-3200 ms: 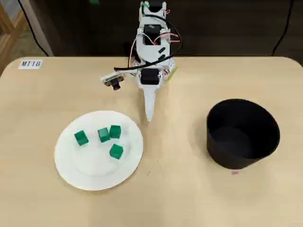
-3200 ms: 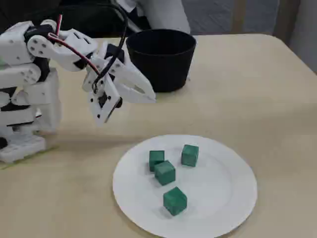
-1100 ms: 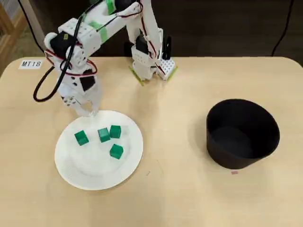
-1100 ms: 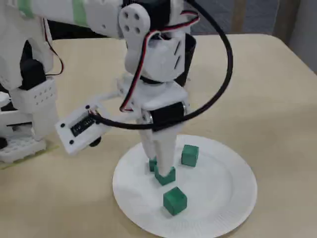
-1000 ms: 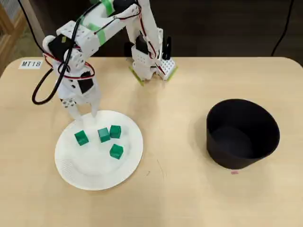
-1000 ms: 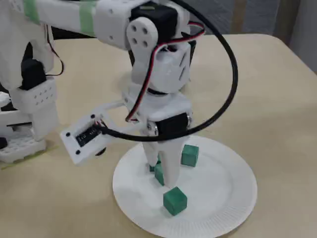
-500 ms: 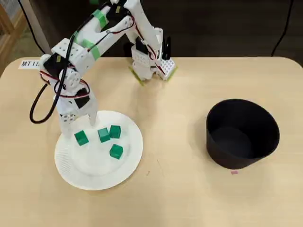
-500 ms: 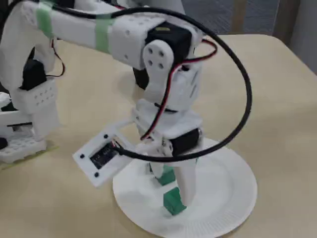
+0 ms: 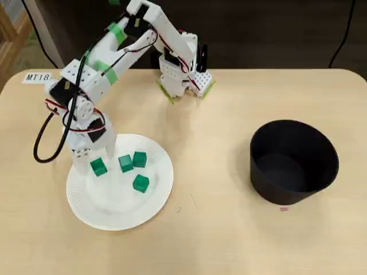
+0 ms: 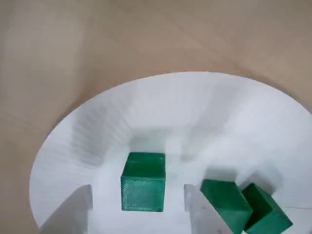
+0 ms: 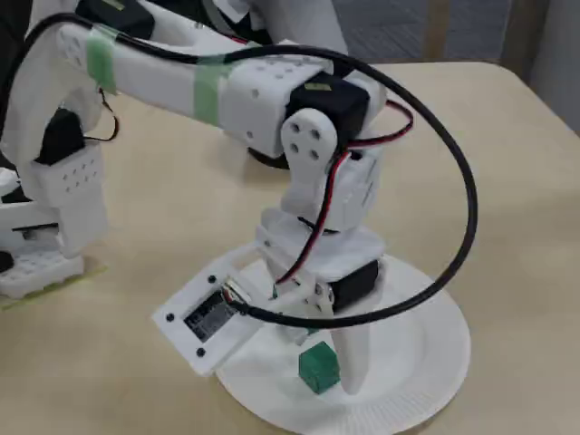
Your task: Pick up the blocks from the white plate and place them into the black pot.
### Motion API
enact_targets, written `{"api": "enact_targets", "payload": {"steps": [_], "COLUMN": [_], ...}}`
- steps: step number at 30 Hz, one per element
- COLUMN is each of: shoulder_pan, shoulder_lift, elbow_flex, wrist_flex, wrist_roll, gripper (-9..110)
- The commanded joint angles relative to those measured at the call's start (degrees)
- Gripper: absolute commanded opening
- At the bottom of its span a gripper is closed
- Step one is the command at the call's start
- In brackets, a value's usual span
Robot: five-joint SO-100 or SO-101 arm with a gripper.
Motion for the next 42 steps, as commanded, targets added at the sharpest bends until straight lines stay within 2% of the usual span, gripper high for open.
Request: {"api": "enact_targets", "payload": {"steps": [1,7,12,17,29,35,42], "shoulder_pan": [-0.5,-0.6,-0.8,-1.1,-3.9,-11.6,-29.6], "shoulder_lift": [-0.4,-3.1,-4.8,-6.9,-4.6,0.4,14.2], "elbow_flex": [-4.2,-6.7,-8.3,-10.3,-22.9,-33.1,-33.0], "wrist_flex": [-0.3,-0.4,-0.4,-0.4,0.1,0.4,3.4], "wrist_roll": [-0.9,-1.1,-0.7,0.3,-4.5,-10.0,-14.1], "gripper": [27,24,16,-2,-2,-2,-2]}}
